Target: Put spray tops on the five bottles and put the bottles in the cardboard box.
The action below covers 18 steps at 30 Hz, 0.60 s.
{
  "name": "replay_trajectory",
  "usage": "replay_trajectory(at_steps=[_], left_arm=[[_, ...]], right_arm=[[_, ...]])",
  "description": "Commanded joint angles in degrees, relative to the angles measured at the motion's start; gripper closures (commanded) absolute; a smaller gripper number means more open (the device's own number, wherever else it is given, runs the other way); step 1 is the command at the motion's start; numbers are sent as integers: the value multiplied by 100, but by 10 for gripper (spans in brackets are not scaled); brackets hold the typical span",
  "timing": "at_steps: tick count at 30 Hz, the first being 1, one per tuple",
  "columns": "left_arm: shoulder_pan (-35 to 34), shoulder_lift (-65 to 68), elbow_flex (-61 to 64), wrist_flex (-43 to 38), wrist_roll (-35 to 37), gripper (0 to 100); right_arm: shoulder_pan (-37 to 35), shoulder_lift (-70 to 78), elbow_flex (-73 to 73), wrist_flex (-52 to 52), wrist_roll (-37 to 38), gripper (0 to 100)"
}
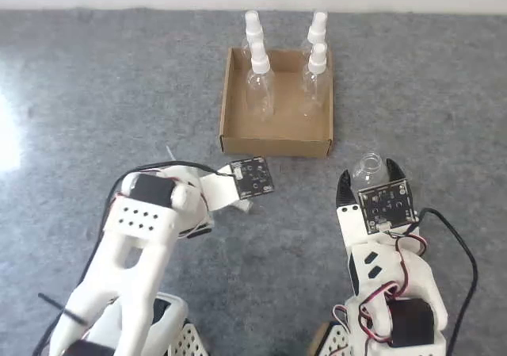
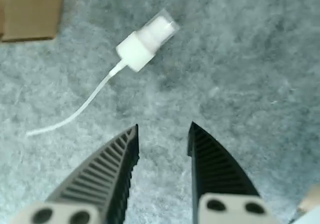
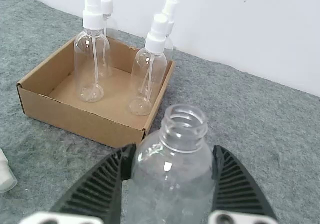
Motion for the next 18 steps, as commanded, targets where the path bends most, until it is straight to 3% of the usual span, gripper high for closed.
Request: replay_trajectory(at_steps=[1, 18], left_arm=[[299, 176, -426, -167, -62, 852], [782, 2936, -2018, -492, -62, 852]], right_arm=[[75, -57, -88, -136, -53, 853], [75, -57, -88, -127, -44, 854]])
